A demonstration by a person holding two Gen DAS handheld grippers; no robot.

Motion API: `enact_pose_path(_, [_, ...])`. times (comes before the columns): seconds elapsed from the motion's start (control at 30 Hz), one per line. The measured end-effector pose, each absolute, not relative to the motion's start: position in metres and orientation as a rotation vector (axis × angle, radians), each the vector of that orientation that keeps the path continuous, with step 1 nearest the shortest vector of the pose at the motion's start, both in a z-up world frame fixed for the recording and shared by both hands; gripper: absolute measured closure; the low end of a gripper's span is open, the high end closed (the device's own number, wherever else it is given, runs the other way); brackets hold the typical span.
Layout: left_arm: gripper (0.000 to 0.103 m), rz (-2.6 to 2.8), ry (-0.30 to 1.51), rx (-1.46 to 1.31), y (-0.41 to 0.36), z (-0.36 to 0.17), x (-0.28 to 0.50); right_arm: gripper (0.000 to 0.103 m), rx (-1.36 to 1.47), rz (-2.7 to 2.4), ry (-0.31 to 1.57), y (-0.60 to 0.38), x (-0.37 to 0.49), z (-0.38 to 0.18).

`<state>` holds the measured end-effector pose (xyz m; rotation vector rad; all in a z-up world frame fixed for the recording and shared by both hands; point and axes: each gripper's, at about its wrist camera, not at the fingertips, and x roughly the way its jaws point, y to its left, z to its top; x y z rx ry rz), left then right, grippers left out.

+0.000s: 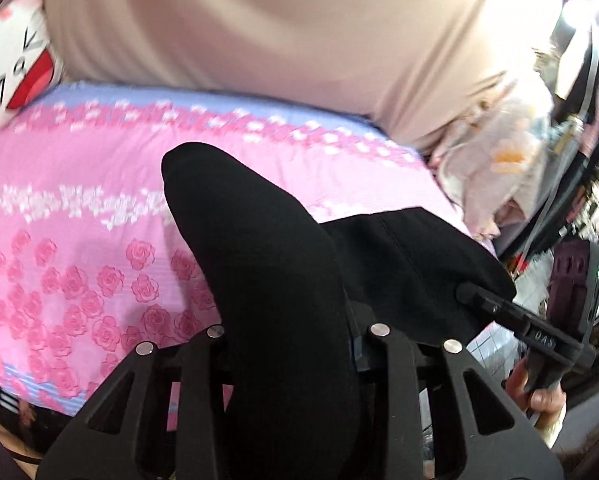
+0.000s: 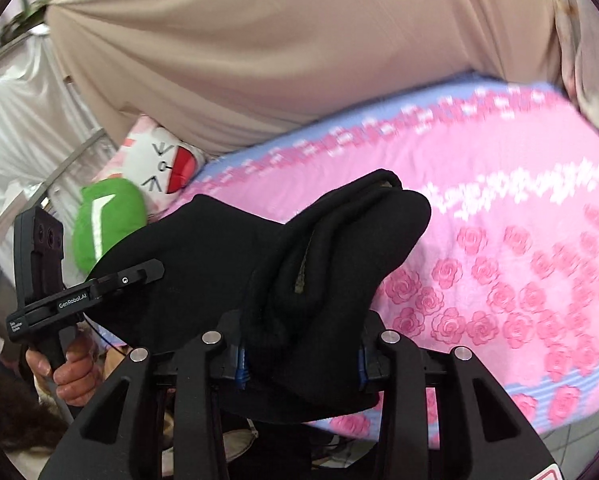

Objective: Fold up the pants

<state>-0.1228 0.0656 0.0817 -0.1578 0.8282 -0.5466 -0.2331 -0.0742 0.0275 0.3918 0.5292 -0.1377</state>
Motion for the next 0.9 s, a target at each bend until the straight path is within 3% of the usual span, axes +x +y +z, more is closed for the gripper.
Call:
enact_pose_path(0.5, [0.071,-0.594,0.309,-0.081,0.074,0.229,-0.145,0.067,0.15,-0.08,0.102,-0.046,-0.27,0.175])
enact_pose_path(0.73, [0.069,-0.487,0.103,-0.019,0.052,0.276,-0.097,0.066,0.06,-0.081,-0.04,-0.071,-0.219,0.228])
enact_pose_path(0.9, [0.067,-0.421,0.076,0.028,0.031,0.274,-0.025,0.065,0.087,-0.083,-0.077,-0.123,-0.158,0.236])
